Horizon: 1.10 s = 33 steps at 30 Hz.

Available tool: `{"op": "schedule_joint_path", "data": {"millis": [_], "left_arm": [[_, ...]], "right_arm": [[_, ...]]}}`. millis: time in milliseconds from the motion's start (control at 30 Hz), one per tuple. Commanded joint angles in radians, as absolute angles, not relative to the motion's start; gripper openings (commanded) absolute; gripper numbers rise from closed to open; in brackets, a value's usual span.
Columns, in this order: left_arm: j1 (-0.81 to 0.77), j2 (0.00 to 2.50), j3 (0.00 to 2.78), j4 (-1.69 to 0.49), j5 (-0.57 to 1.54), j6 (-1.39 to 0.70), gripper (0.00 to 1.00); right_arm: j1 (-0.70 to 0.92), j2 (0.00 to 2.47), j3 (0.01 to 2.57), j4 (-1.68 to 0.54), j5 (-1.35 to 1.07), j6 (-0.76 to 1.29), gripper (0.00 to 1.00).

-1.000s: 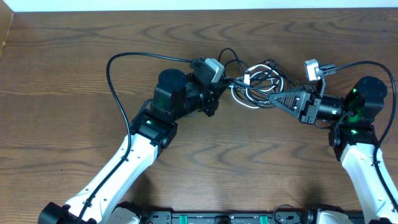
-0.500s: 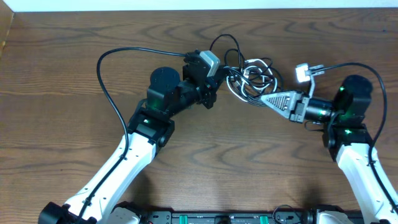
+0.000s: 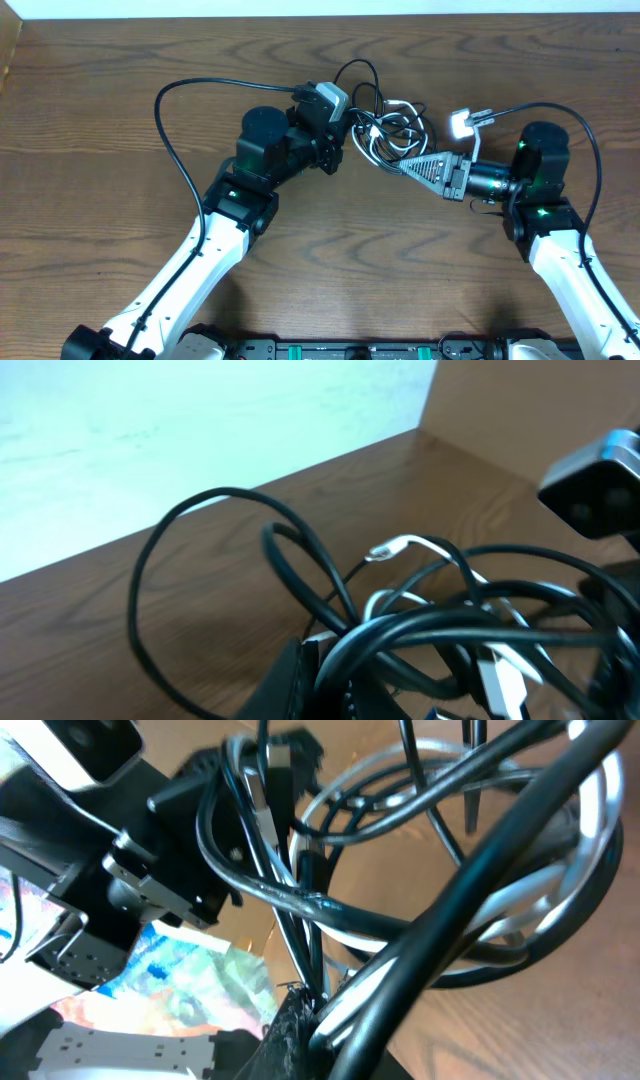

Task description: Untangle cables

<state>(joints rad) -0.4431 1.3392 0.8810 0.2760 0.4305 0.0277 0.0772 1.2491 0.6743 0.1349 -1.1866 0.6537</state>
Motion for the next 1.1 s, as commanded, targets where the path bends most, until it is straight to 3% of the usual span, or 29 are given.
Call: {"op": "schedule_joint_path", "data": {"millis": [0,333,633,867,1067], "left_arm": [[-0.434,1.335,0.894,0.297,0.230,0.041,0.08],[-0.432,1.335,0.894,0.296,0.120,0.042,0.08],[-0.431,1.335,0.894,0.294,0.104,0.164,0.08],[-0.390,1.335,0.894,0.293,-0.100,0.163,0.08],[-0.359,1.333,0.894,0.293,-0.065,0.101,0.08]], "right_arm": [[0.089,1.244,0.672,0.056,-1.203,0.543,0.01],[0.089,1.244,0.672,-0.030,-1.205,0.461,0.02],[0.089,1.244,0.672,-0.030,-1.372,0.321,0.05],[0.089,1.244,0.672,-0.030,-1.432,0.281,0.08],[0.089,1.244,0.672,-0.031,-1.384,0.280,0.05]]}}
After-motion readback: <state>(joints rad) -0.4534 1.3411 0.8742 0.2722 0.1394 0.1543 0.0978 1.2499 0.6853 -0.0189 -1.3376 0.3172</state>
